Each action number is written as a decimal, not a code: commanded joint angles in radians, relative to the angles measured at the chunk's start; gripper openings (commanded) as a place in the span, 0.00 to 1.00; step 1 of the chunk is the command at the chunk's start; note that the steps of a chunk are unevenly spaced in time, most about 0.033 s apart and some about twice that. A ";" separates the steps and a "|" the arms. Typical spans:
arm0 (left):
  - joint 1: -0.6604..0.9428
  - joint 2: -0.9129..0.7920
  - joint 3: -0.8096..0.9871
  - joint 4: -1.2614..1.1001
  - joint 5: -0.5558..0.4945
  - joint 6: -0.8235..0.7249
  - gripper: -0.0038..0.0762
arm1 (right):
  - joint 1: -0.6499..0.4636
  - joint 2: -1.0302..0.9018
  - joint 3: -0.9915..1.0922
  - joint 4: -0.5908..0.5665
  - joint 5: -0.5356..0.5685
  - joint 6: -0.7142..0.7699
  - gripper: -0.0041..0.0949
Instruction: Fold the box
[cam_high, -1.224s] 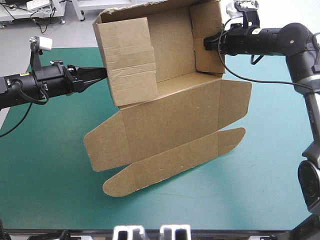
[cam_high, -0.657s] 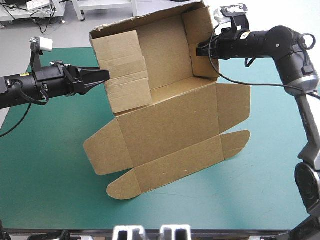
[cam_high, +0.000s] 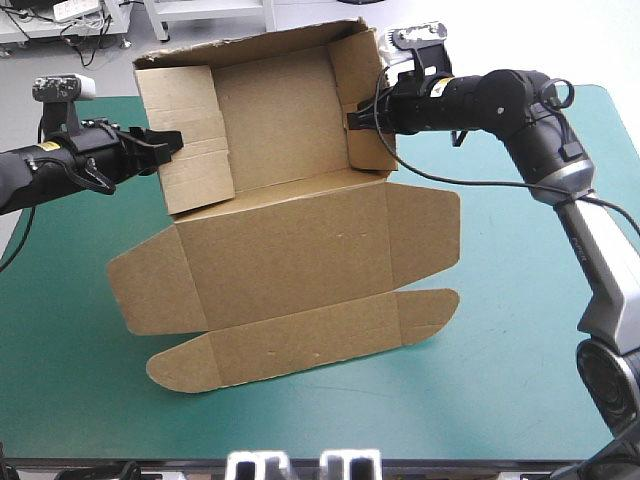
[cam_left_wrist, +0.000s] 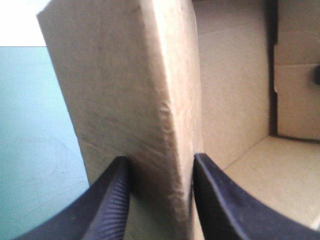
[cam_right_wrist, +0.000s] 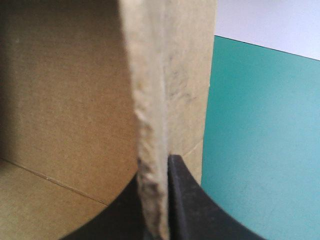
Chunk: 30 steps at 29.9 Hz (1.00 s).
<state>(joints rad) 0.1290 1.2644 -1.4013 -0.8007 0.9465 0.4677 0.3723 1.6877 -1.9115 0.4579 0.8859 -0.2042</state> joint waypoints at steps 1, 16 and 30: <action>-0.009 -0.003 -0.027 -0.046 -0.095 -0.039 0.34 | 0.063 -0.071 -0.030 0.026 -0.040 0.045 0.04; -0.156 -0.020 -0.084 0.101 -0.014 -0.145 0.03 | 0.172 -0.072 -0.030 -0.409 0.283 0.334 0.04; -0.258 0.241 -0.096 0.417 0.104 -0.452 0.03 | 0.076 0.075 -0.029 -0.291 0.370 0.334 0.04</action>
<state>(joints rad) -0.1190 1.4986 -1.4623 -0.3488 1.0766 0.0615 0.4622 1.7577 -1.9126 0.1020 1.2446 0.1611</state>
